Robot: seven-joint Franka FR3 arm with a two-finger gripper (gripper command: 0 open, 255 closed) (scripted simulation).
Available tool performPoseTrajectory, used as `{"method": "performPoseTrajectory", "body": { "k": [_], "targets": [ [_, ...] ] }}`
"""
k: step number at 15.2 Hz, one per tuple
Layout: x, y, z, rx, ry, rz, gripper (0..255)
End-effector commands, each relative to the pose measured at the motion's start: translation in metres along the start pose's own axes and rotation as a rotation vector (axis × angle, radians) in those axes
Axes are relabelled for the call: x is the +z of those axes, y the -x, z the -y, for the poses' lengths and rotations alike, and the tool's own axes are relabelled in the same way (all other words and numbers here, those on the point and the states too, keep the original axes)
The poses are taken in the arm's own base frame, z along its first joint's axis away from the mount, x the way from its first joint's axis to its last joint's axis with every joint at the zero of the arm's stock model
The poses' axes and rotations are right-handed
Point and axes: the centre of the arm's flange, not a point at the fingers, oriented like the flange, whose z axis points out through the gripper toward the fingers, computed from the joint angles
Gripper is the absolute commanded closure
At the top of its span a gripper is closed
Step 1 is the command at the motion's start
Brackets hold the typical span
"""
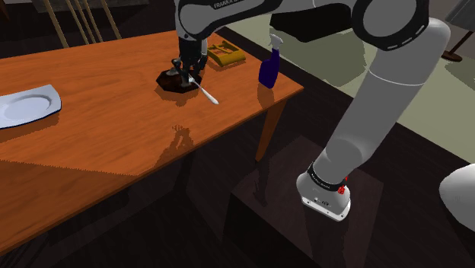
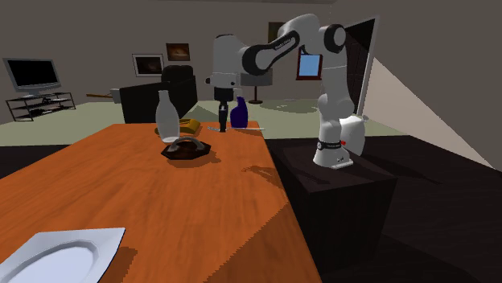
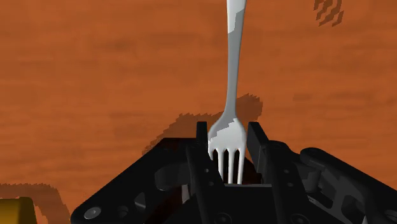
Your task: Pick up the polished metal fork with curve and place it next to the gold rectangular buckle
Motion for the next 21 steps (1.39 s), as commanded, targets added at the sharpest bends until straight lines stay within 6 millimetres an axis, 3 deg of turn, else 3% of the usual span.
{"method": "performPoseTrajectory", "body": {
  "k": [1, 18, 19, 21],
  "targets": [
    [-0.001, -0.008, -0.027, -0.002, 0.000, 0.000, 255],
    [-0.001, -0.076, -0.240, -0.002, 0.000, 0.000, 255],
    [-0.001, -0.083, -0.263, -0.002, 0.000, 0.000, 255],
    [0.009, -0.083, -0.264, -0.002, 0.000, 0.000, 255]
  ]
}}
